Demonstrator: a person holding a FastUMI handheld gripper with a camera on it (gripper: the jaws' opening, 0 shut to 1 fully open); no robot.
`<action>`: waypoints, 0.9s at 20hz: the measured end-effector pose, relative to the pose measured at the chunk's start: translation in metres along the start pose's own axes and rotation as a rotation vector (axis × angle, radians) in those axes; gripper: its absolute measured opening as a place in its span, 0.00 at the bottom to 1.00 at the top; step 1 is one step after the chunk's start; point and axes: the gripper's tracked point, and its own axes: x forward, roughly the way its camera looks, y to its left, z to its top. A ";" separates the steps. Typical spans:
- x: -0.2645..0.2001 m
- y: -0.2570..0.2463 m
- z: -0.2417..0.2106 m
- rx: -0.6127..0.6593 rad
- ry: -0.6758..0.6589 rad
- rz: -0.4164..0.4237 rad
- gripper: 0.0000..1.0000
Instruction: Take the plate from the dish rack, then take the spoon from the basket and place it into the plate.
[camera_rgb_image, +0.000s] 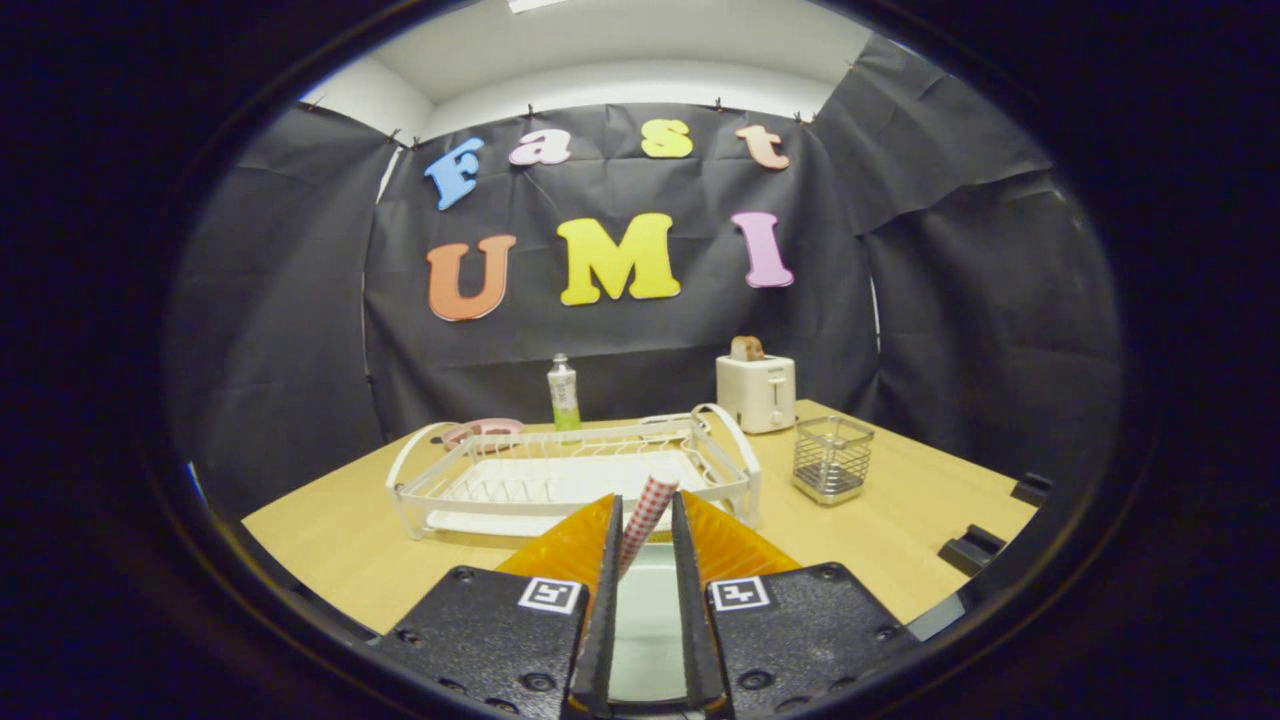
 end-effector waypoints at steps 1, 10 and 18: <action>-0.002 -0.003 0.005 -0.013 -0.016 -0.013 0.35; -0.031 -0.024 0.053 -0.071 -0.055 0.010 0.60; -0.062 -0.032 0.087 -0.033 -0.067 0.051 0.83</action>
